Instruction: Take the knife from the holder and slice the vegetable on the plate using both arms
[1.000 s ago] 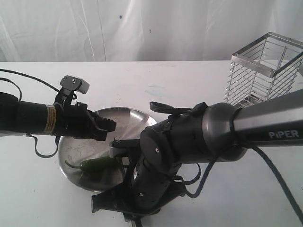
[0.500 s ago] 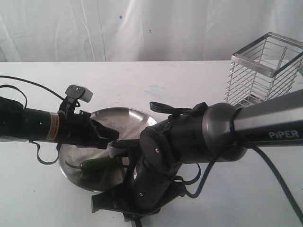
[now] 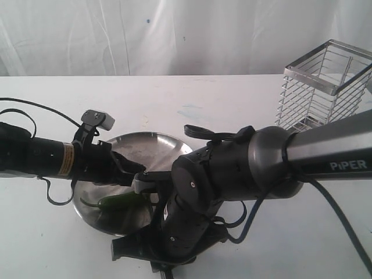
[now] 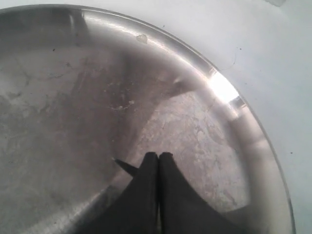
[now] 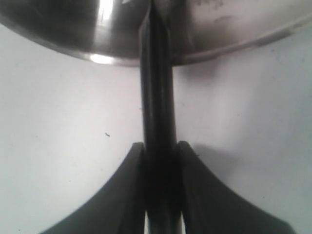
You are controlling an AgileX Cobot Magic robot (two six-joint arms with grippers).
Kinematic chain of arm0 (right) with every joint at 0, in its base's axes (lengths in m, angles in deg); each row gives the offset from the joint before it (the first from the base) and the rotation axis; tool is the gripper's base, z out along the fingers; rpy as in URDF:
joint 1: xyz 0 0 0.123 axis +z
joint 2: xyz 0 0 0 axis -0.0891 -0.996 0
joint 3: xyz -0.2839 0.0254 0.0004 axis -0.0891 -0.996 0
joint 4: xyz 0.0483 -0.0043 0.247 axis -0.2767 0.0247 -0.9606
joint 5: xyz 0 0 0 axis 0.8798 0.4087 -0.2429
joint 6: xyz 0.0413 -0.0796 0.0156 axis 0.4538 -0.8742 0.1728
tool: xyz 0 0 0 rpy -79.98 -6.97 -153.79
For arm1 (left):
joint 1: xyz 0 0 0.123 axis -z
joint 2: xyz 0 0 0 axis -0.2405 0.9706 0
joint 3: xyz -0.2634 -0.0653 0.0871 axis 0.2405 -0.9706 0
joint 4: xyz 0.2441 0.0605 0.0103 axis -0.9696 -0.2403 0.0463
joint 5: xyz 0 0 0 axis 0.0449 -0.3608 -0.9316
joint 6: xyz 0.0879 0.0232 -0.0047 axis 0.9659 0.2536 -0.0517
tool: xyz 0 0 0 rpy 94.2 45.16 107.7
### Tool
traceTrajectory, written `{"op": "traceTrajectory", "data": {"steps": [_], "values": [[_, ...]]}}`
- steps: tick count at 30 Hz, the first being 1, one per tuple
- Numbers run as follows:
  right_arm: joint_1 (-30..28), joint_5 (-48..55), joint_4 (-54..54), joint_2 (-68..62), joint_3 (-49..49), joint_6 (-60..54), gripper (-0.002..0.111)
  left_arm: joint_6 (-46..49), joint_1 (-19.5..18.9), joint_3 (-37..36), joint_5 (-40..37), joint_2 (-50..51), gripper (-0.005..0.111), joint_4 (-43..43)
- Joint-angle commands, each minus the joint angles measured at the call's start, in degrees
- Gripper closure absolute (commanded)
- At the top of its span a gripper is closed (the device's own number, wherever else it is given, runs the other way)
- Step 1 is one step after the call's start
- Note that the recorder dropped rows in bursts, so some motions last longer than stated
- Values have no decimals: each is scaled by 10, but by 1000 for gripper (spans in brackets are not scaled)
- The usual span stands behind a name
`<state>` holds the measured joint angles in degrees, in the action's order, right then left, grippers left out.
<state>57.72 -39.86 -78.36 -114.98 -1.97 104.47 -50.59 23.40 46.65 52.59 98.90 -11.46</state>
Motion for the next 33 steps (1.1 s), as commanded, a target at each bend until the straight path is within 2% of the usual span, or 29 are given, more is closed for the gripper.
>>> {"op": "traceTrajectory", "data": {"steps": [1,8,14,25,33], "values": [[0,1,0,-1,-4,2,108,4,0,-4,41,-2,107,19],[0,1,-2,-1,-4,2,108,12,3,-4,-8,-2,107,5],[0,1,-3,-1,-4,2,108,27,33,-4,-62,-2,107,1],[0,10,-3,-1,-4,2,108,28,43,-3,-77,-10,107,7],[0,16,-3,-1,-4,2,108,28,43,-3,-80,-81,107,53]]}}
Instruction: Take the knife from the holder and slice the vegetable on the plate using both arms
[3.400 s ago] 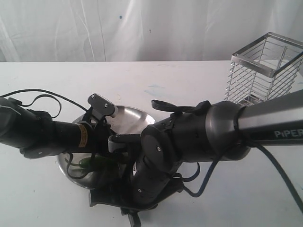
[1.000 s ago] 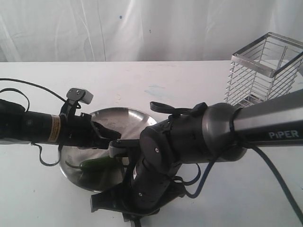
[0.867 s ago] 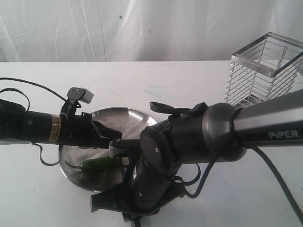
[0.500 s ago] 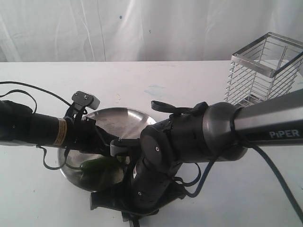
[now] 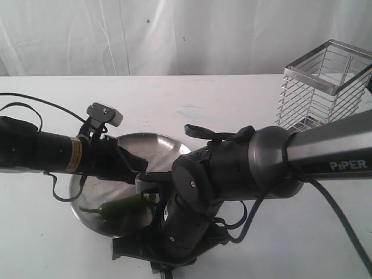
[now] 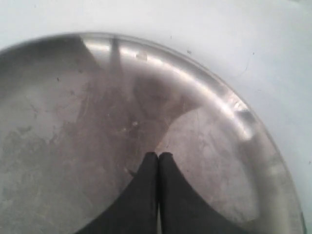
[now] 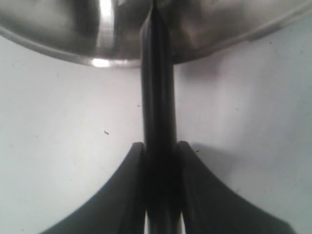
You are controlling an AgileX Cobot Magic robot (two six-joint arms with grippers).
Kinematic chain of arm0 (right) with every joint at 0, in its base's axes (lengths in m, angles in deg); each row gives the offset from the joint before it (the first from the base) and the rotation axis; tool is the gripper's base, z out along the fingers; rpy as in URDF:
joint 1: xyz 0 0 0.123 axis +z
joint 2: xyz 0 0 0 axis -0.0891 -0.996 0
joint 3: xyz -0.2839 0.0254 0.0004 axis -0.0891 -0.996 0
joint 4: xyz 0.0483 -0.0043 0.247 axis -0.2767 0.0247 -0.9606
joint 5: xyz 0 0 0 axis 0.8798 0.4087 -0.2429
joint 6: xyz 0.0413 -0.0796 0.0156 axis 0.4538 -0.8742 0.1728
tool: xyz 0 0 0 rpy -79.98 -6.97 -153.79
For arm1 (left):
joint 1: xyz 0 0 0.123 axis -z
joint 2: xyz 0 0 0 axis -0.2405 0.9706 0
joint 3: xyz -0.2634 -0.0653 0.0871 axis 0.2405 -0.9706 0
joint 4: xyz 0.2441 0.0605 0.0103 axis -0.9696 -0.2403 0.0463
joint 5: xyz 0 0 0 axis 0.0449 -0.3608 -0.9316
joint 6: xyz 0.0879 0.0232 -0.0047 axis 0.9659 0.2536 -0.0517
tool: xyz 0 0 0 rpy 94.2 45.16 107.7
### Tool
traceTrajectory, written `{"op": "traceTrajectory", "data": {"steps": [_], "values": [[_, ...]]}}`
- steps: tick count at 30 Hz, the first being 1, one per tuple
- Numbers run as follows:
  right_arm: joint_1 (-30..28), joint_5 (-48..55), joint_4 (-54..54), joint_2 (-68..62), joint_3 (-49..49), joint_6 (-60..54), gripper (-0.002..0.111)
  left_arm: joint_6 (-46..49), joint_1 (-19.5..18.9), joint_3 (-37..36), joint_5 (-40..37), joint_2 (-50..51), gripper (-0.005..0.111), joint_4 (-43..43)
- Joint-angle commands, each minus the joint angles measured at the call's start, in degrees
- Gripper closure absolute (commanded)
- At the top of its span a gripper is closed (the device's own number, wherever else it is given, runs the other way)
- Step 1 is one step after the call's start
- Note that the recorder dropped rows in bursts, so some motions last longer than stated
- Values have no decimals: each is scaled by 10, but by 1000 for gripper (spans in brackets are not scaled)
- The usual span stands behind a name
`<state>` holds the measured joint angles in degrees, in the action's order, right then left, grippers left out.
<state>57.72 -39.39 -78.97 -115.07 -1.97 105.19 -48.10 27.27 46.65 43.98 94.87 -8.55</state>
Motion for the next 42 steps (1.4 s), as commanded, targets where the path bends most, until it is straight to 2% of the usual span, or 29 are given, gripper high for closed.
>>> {"op": "traceTrajectory", "data": {"steps": [1,6,16,26,35,39,42], "values": [[0,11,3,0,-4,-5,108,3,4,-3,14,-45,107,24],[0,29,-1,0,-4,-11,108,-4,6,-5,21,-44,107,-46],[0,69,-6,0,-4,-17,108,-13,6,-10,7,-7,107,-69],[0,98,-3,69,-4,-43,108,5,4,-10,73,-17,107,0],[-1,241,11,91,23,-48,108,6,-13,-10,77,-90,107,26],[-1,257,7,91,49,-48,108,-16,-15,-12,30,-94,107,-44],[-1,263,-2,84,70,-46,108,-19,-15,-35,-40,-94,107,-25]]}}
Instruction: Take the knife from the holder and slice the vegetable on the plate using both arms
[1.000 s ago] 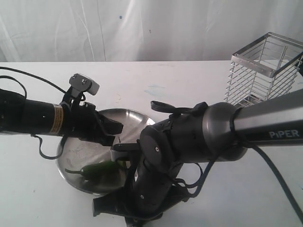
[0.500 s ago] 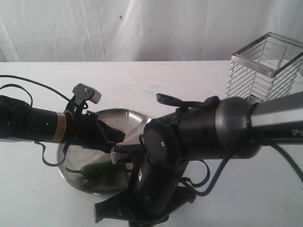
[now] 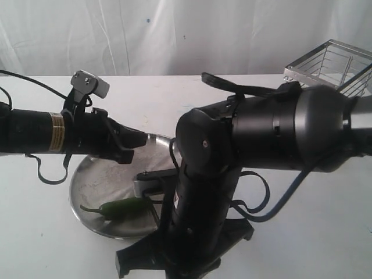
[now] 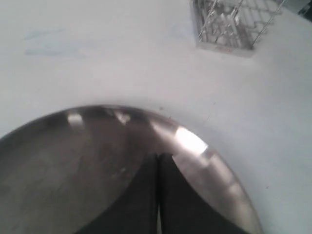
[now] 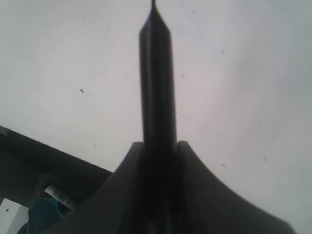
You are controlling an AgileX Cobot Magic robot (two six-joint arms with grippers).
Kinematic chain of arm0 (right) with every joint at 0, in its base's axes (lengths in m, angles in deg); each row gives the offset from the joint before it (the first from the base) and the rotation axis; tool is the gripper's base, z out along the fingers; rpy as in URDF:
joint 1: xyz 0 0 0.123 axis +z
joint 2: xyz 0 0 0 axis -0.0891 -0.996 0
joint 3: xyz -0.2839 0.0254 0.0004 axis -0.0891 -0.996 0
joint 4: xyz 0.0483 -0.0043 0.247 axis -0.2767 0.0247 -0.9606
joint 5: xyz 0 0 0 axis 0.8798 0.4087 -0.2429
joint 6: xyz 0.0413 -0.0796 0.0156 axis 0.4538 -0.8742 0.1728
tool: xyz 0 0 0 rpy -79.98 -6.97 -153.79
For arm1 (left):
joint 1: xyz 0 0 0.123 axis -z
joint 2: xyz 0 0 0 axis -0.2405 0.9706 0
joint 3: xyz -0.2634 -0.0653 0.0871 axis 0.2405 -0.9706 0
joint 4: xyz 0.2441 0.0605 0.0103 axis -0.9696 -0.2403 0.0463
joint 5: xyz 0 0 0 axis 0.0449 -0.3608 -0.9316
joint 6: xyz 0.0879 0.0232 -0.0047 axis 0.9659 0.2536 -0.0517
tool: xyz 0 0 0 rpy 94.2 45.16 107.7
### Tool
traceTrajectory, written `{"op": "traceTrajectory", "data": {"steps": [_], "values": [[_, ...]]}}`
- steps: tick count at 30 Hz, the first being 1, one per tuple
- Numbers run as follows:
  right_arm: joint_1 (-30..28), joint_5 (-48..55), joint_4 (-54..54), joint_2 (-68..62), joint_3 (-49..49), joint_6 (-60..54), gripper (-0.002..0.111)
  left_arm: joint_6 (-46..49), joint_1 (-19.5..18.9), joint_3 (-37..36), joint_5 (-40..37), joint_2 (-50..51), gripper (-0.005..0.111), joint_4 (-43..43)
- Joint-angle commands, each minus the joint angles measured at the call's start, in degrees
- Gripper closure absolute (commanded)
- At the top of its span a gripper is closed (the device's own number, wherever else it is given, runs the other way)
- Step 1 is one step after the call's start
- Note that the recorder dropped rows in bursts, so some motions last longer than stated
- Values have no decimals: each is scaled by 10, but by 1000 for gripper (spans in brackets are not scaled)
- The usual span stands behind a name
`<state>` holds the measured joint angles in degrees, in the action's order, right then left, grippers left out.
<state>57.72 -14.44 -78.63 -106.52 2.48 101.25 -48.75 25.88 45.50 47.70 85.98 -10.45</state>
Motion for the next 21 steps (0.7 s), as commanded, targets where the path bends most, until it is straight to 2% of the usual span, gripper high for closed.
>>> {"op": "traceTrajectory", "data": {"steps": [1,6,11,21], "values": [[-1,15,-8,-3,30,-3,108,-5,-1,-32,-95,-5,107,-2],[-1,21,-19,-26,43,-3,108,43,-1,-54,-72,-5,107,35],[-1,18,-14,-41,43,-3,108,43,-1,-55,-46,-5,107,36],[-1,-21,0,-66,43,12,108,43,-1,-55,-42,-5,107,36]]}}
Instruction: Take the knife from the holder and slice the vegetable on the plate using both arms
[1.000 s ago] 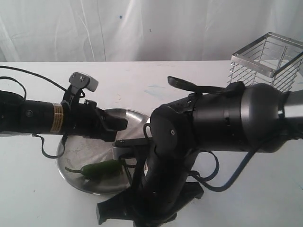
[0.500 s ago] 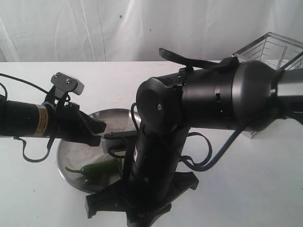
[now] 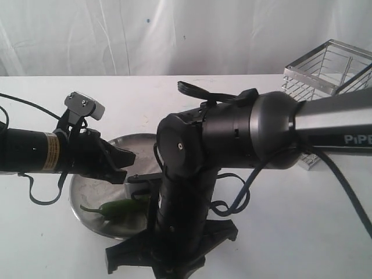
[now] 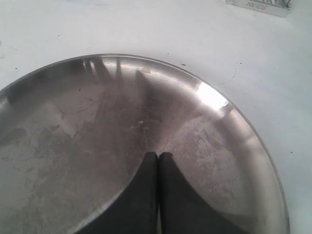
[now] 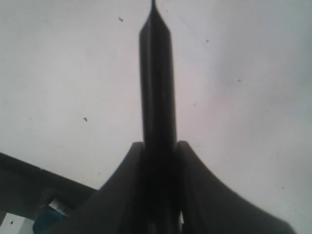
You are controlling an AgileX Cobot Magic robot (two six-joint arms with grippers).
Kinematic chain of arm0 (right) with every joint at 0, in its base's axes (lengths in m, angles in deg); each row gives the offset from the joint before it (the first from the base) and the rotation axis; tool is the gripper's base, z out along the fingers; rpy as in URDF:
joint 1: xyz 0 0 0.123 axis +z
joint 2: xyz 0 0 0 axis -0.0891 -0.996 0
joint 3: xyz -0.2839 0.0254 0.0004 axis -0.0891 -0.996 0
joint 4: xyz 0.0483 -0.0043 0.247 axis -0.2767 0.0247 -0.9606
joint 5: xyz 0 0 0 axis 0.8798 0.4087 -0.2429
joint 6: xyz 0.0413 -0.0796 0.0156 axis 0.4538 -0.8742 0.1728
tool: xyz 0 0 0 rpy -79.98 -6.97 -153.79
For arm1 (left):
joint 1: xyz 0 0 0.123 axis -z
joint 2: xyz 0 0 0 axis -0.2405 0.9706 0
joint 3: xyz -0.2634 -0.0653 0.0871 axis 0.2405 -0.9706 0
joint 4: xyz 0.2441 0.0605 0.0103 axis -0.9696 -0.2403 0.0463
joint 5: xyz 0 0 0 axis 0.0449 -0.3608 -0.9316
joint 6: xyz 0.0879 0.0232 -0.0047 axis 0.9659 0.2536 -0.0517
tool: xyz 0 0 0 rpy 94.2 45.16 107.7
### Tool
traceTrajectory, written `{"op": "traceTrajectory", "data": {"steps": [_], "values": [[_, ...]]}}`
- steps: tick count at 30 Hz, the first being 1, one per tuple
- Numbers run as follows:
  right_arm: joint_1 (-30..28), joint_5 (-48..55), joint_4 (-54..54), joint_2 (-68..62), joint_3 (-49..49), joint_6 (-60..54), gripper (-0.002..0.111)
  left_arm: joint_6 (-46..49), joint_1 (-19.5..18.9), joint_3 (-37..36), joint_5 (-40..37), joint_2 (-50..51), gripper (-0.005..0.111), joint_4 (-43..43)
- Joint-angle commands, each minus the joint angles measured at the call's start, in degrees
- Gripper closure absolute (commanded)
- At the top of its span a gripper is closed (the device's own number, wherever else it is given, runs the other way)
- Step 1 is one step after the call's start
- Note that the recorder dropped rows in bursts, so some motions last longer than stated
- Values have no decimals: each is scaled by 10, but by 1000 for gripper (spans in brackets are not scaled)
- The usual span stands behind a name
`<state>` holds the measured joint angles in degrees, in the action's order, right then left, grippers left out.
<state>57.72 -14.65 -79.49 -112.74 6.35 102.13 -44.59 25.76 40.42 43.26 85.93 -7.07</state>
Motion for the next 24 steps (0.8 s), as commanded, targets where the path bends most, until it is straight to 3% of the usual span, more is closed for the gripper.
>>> {"op": "traceTrajectory", "data": {"steps": [1,8,24], "values": [[-1,-24,8,-5,4,3,108,1,0,-4,3,-5,107,2],[-1,-49,60,-5,4,51,108,1,0,-4,5,-5,107,2],[-1,-70,48,-5,4,49,108,1,0,-4,10,-5,107,3]]}}
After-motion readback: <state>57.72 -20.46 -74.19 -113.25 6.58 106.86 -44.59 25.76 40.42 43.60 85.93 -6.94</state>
